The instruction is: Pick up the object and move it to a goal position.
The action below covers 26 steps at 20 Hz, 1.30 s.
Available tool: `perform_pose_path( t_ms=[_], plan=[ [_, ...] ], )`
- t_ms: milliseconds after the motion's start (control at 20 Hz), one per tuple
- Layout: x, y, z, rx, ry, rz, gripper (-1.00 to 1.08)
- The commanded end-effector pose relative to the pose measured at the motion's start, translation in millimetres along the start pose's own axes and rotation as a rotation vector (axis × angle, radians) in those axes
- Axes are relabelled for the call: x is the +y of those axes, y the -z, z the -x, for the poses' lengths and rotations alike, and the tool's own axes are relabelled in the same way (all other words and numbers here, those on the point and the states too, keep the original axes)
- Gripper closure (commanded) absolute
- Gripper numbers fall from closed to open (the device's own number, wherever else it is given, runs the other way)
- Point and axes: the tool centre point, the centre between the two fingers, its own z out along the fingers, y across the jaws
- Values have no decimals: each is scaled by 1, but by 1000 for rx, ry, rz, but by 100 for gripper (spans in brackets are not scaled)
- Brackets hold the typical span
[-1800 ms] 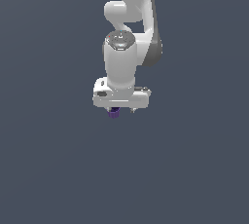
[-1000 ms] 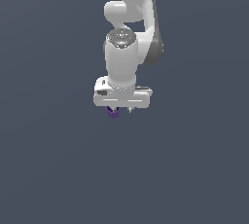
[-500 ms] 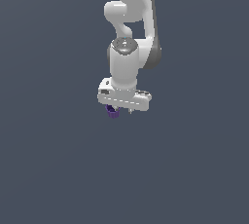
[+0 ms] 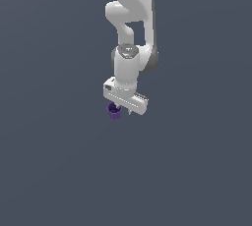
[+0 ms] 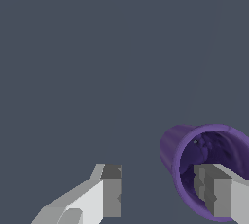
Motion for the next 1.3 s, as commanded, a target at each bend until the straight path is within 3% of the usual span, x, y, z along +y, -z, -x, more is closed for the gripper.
perform_pose_path(
  t_ms=[0, 700, 1250],
  plan=[
    [8, -6, 7, 19, -88, 5, -20],
    [66, -16, 35, 169, -540, 20, -20],
    [88, -11, 42, 235, -688, 13, -20]
  ],
)
